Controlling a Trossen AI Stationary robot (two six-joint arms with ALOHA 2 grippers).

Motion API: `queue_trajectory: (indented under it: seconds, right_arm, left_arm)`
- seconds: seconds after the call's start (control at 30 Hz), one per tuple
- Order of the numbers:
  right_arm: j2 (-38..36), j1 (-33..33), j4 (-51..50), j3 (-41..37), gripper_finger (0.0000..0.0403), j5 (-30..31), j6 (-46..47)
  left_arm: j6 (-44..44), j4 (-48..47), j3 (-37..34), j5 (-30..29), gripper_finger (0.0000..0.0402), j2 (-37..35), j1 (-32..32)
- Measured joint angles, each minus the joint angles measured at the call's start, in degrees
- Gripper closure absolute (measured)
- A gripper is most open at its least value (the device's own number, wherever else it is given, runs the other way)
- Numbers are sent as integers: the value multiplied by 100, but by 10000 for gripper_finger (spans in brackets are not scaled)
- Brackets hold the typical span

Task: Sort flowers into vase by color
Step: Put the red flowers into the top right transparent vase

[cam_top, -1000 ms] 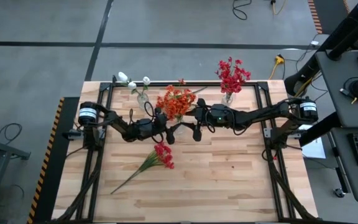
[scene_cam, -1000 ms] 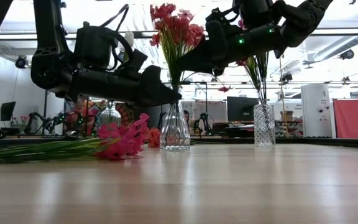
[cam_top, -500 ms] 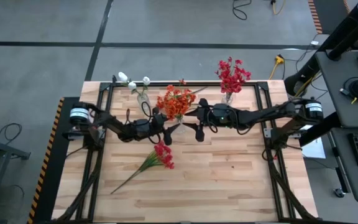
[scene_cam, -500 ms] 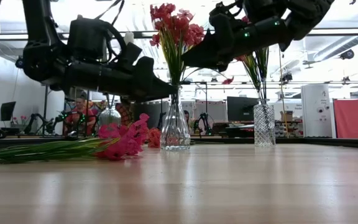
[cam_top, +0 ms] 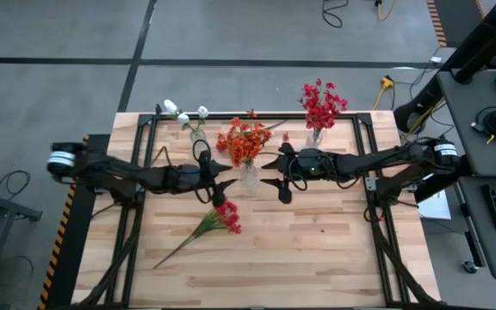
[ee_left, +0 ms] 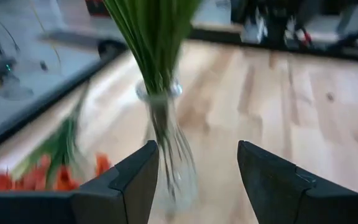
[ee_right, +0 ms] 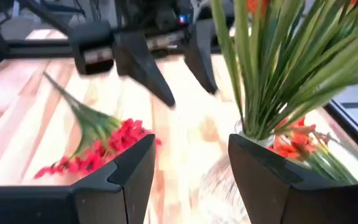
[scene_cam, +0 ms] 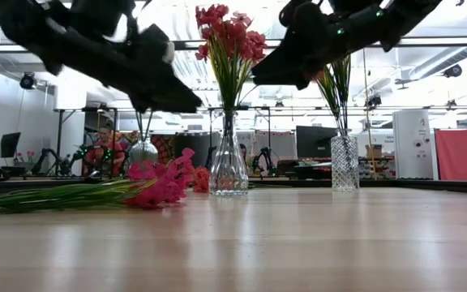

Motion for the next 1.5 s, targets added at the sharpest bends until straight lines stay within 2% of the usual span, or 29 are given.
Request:
queue_trajectory:
  seconds: [0.23, 0.4, 0.5, 0.7, 1.0, 1.17, 1.37, 1.5]
  right_arm:
    - [-358, 170, -650, 0, 206, -7, 304]
    - [-536, 239, -1459, 0, 206, -20, 648]
    - [-608, 313, -1971, 0, 206, -23, 970]
    - [-644, 619, -2812, 0, 206, -24, 1412]
    - [-653, 861, -2709, 0, 206, -6, 1369]
    - [-653, 912, -2119, 0, 207, 25, 1022]
    - [-653, 985, -1359, 0, 207, 331, 453]
    - [-653, 1036, -1017, 0, 206, 345, 228]
  left_arm:
    - [-1071, -3247, 656, 12, 200, -1135, -613]
    - [-1862, -5655, 1510, 30, 200, -1247, -1061]
    - [-2374, -6557, 1816, 159, 200, -1136, -1299]
    - [-3211, -6600, 1759, 508, 200, -769, -1868]
    - [-4063, -6309, 1776, 295, 200, 9, -2575]
    - [-4123, -6163, 2112, -28, 200, 489, -2932]
    - [-4122, -6169, 2543, -622, 200, 924, -3285]
    - [-4288, -6160, 2574, -876, 200, 1046, -3469]
